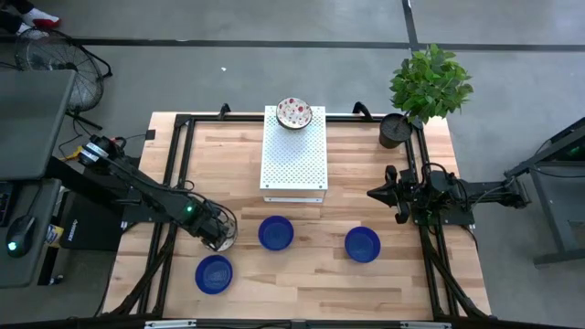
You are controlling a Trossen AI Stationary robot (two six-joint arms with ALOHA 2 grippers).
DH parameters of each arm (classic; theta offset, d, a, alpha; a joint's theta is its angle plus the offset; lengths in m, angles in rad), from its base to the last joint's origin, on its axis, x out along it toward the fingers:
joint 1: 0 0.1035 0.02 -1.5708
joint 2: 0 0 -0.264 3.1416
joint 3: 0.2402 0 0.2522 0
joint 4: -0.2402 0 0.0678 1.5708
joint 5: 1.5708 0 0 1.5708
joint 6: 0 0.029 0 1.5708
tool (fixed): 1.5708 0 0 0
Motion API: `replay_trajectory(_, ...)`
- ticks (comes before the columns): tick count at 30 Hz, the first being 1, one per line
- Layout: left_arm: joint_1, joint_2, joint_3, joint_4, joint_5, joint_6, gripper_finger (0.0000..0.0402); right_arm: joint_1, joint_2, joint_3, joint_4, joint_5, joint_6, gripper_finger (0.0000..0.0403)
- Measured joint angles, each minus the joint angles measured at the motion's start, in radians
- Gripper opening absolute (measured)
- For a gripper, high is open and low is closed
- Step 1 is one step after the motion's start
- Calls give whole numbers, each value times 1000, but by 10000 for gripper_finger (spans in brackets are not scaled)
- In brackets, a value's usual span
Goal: Pick & Place Mini bowls
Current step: Stack the green bowl on top of the green bowls on the shelf
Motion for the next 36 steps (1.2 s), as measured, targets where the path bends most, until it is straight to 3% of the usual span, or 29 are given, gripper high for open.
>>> replay_trajectory(6, 0, 0, -3, -4, 11, 0, 195, 0, 0, 0, 0, 0, 0, 0)
replay_trajectory(9, 0, 0, -3, -1, 13, 3, 175, 0, 0, 0, 0, 0, 0, 0)
replay_trajectory(21, 1, -6, 4, 8, 2, 39, 12, 0, 0, 0, 0, 0, 0, 0)
replay_trajectory(36, 36, -69, 35, -68, -79, 40, 4, 0, 0, 0, 0, 0, 0, 0)
